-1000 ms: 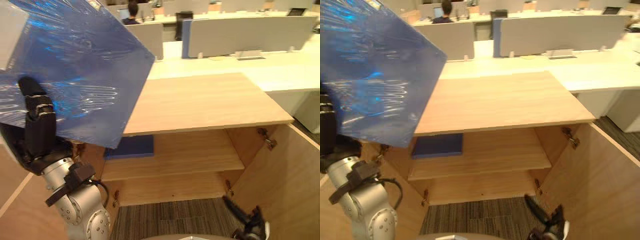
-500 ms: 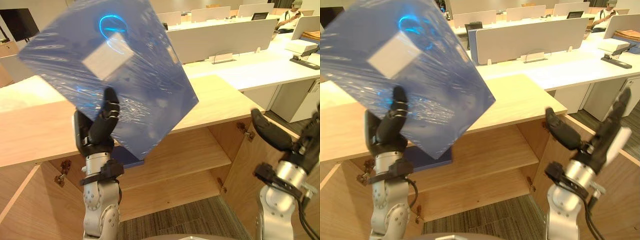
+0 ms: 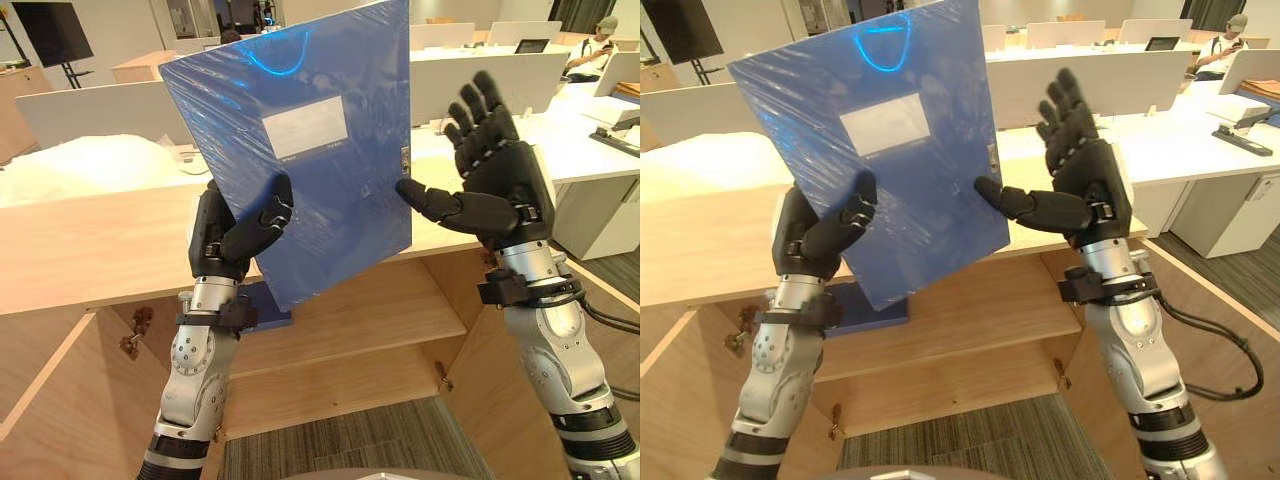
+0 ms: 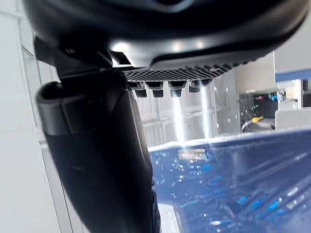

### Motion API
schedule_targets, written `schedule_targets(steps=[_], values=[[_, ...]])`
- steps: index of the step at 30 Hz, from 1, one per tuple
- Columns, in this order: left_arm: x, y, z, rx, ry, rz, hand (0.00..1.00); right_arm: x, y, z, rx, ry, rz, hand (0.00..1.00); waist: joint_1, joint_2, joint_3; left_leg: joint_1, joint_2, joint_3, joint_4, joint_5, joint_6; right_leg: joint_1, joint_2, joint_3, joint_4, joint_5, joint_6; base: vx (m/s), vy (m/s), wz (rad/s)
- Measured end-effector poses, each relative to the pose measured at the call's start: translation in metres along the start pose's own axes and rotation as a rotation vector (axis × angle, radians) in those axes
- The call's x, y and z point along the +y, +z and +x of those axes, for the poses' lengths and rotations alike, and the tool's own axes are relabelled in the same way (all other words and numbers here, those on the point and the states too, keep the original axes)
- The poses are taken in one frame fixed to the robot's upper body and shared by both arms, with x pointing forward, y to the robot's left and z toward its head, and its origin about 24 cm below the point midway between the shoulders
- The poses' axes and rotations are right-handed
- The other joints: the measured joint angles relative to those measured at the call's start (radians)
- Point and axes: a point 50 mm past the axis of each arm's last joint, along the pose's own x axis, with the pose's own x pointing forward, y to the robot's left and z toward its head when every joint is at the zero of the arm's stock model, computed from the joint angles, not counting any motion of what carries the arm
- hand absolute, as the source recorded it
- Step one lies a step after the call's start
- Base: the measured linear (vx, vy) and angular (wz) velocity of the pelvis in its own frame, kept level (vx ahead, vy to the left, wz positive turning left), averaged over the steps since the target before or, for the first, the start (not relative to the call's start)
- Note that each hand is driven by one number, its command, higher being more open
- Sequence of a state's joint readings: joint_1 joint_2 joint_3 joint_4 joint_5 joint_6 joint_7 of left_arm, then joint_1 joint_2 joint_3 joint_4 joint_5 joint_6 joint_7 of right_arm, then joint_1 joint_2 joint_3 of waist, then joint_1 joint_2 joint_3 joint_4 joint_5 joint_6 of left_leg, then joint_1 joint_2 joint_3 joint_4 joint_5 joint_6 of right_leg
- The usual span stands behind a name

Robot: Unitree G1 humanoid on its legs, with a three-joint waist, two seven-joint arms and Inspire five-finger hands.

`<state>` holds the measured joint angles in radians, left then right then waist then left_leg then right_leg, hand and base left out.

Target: Walk over to the cabinet, pick up the folder, carry it to the office cabinet, place the folder inside the office cabinet, then close the office cabinet door

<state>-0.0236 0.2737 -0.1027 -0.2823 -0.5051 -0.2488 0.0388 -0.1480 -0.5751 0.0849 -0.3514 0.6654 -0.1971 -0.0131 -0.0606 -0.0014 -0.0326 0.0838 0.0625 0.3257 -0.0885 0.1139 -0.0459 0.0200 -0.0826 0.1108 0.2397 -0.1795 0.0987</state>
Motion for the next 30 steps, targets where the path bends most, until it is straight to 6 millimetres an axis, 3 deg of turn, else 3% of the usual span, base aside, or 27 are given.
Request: schedule_targets(steps=[5,9,19,20,22,23,27,30], values=[[-0.008,-0.003,0.0,0.027,-0.075,-0.026,0.0,0.006,-0.009,0.007,0.072,0.115,0.056,1.0,0.001,-0.001,0.0,-0.002,-0.003,-0.009,-0.002,0.005,0.006,0.005,-0.004,-0.009,-0.007,0.007,-0.001,-0.04,0.019,0.05],[-0.008,0.0,0.003,0.035,-0.138,-0.07,0.0,-0.002,-0.018,0.009,0.163,0.134,0.092,1.0,0.003,-0.004,0.001,-0.006,-0.008,-0.028,-0.005,0.009,0.012,0.02,-0.01,-0.029,-0.022,0.012,-0.002,-0.04,0.024,0.15],[-0.003,0.004,0.004,0.061,-0.218,-0.153,0.0,-0.005,-0.024,0.02,0.26,0.228,0.043,1.0,0.003,-0.019,0.011,-0.02,-0.019,-0.044,-0.005,0.014,0.018,0.02,-0.023,-0.047,-0.03,0.017,0.003,-0.01,0.017,0.05],[-0.002,0.005,0.004,0.064,-0.221,-0.161,0.0,-0.004,-0.025,0.021,0.264,0.238,0.043,0.0,0.003,-0.021,0.012,-0.021,-0.019,-0.045,-0.005,0.015,0.019,0.02,-0.023,-0.049,-0.03,0.017,0.003,-0.02,0.01,0.05],[0.0,0.005,0.005,0.075,-0.224,-0.174,0.0,-0.005,-0.027,0.023,0.274,0.25,0.035,0.0,0.003,-0.022,0.012,-0.022,-0.019,-0.047,-0.005,0.015,0.019,0.02,-0.023,-0.051,-0.031,0.017,0.003,-0.01,0.004,0.02],[0.001,0.005,0.005,0.082,-0.226,-0.179,1.0,-0.005,-0.028,0.024,0.279,0.257,0.031,0.0,0.004,-0.022,0.012,-0.023,-0.019,-0.048,-0.005,0.016,0.02,0.02,-0.024,-0.052,-0.032,0.018,0.004,-0.02,0.01,0.04],[0.006,0.007,0.004,0.122,-0.27,-0.158,1.0,-0.007,-0.028,0.021,0.331,0.341,-0.02,0.0,0.004,-0.023,0.013,-0.035,-0.018,-0.057,-0.005,0.019,0.02,0.02,-0.023,-0.062,-0.05,0.028,0.003,-0.02,0.011,0.07],[0.015,0.009,-0.002,0.254,-0.399,-0.059,1.0,-0.015,-0.029,0.014,0.415,0.412,-0.054,0.0,0.002,-0.027,0.016,-0.04,-0.019,-0.064,-0.005,0.019,0.02,0.023,-0.024,-0.071,-0.056,0.029,0.004,-0.01,0.005,0.06]])
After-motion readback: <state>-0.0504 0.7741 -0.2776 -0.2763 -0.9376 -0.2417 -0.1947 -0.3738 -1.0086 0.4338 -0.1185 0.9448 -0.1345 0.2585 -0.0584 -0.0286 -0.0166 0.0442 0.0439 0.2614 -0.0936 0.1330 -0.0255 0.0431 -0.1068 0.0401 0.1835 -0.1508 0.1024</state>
